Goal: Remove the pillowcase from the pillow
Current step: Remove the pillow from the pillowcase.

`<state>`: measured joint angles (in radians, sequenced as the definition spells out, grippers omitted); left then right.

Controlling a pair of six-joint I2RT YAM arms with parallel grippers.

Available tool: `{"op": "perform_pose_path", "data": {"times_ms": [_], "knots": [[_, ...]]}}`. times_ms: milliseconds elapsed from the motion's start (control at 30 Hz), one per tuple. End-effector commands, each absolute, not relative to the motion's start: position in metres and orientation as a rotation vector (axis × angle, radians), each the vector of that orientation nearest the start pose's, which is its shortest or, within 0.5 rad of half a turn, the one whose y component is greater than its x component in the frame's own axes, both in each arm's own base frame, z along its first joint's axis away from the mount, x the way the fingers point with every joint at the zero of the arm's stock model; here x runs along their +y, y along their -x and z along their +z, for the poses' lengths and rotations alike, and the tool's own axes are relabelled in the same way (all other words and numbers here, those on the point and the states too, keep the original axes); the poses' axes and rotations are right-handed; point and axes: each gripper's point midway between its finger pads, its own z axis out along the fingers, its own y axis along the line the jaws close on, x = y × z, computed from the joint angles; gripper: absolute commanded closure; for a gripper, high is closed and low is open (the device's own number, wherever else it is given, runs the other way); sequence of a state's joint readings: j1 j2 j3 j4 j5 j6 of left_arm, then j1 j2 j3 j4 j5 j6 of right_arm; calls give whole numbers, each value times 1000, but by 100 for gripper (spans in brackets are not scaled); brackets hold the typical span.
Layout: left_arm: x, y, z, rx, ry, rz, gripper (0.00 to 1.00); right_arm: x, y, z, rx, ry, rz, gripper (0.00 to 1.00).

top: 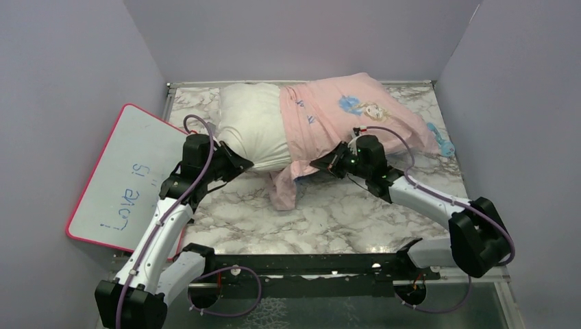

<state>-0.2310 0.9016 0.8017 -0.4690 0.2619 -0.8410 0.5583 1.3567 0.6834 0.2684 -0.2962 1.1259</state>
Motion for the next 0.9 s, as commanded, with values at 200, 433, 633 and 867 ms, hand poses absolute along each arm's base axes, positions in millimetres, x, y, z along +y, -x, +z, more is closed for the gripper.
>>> {"op": "perform_pose_path", "data": {"times_ms": [200, 433, 633, 867], "knots": [[-101, -277, 227, 2117, 542, -650, 100, 129, -335, 177, 2088, -487, 491, 100], [-104, -279, 230, 2119, 554, -676, 100, 145, -321, 166, 2199, -341, 604, 100], [-124, -279, 250, 2087, 468, -814, 100, 209, -291, 180, 2188, -216, 1139, 71], [-155, -279, 283, 2040, 358, -1046, 100, 255, -278, 193, 2115, -173, 1403, 37]]}}
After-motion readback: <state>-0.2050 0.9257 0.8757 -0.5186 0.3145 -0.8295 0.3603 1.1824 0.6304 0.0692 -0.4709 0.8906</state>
